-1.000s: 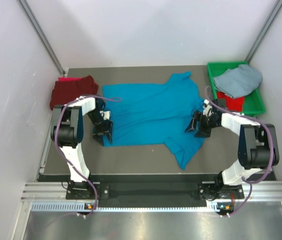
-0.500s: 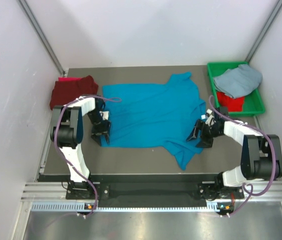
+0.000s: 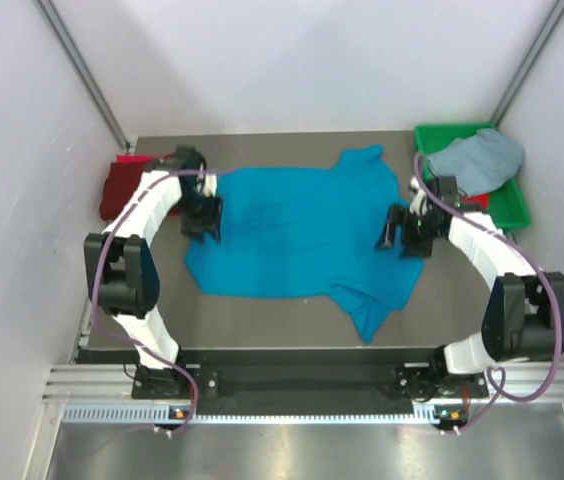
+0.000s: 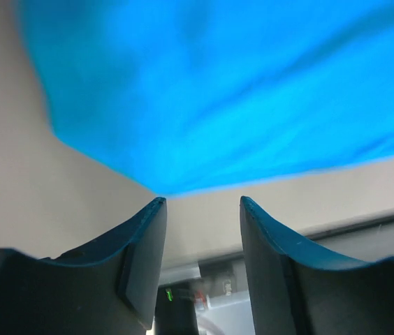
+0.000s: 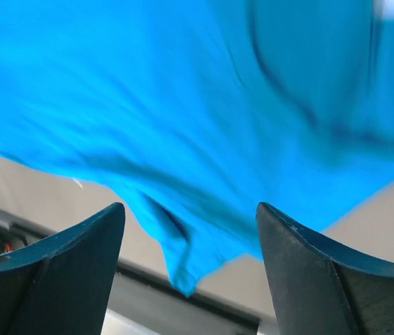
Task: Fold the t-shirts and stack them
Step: Flatten the tshirt out
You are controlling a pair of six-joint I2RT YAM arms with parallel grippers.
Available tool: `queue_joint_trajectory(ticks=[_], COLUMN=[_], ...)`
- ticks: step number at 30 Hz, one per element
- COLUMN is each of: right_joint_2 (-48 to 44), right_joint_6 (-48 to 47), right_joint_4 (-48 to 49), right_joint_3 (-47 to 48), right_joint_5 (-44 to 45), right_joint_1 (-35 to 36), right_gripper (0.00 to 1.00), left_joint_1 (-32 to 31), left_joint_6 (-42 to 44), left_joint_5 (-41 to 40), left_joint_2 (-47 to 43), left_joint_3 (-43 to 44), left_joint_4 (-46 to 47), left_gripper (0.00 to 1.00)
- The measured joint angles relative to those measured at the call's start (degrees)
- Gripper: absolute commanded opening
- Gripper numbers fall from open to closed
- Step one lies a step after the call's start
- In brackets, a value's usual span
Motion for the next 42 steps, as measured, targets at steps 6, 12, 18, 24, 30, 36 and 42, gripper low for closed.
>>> queue_joint_trajectory(ticks=[6, 12, 18, 24, 30, 36, 42], right_joint_2=[8.94, 19.91, 26.56, 31.17, 39.41, 42.91, 42.91], right_joint_6=[-3.76, -7.28, -11.28, -12.02, -11.89, -11.39, -11.08], right_joint_4=[3.93, 9.01, 11.04, 12.26, 14.03, 14.67, 14.93], right_joint_3=[17.2, 27.58, 32.35, 37.44, 46.9, 49.27, 49.27], right_joint_5=[1.36, 2.82, 5.42, 6.14, 6.34, 6.29, 6.21], right_joint_1=[0.76, 0.76, 0.63, -0.15, -1.01, -1.09, -1.09], right_gripper=[0.77, 0.77, 0.77, 0.78, 0.79, 0.8, 0.8], left_joint_1=[0.26, 1.29, 3.39, 4.72, 4.63, 4.37, 4.31], left_joint_6=[1.7, 3.82, 3.76, 3.41, 3.02, 2.29, 2.16], left_joint_5=[-1.14, -2.4, -4.68, -5.25, -5.27, -6.99, -10.97], left_joint_2=[9.33, 28.0, 35.56, 38.05, 39.71, 43.91, 46.03], left_joint_3=[22.36, 35.06, 40.0, 46.07, 46.73, 49.31, 51.21], left_joint_4=[1.68, 5.35, 8.35, 13.97, 18.78, 23.8, 28.57], left_gripper=[0.53, 0.53, 0.53, 0.53, 0.53, 0.53, 0.52])
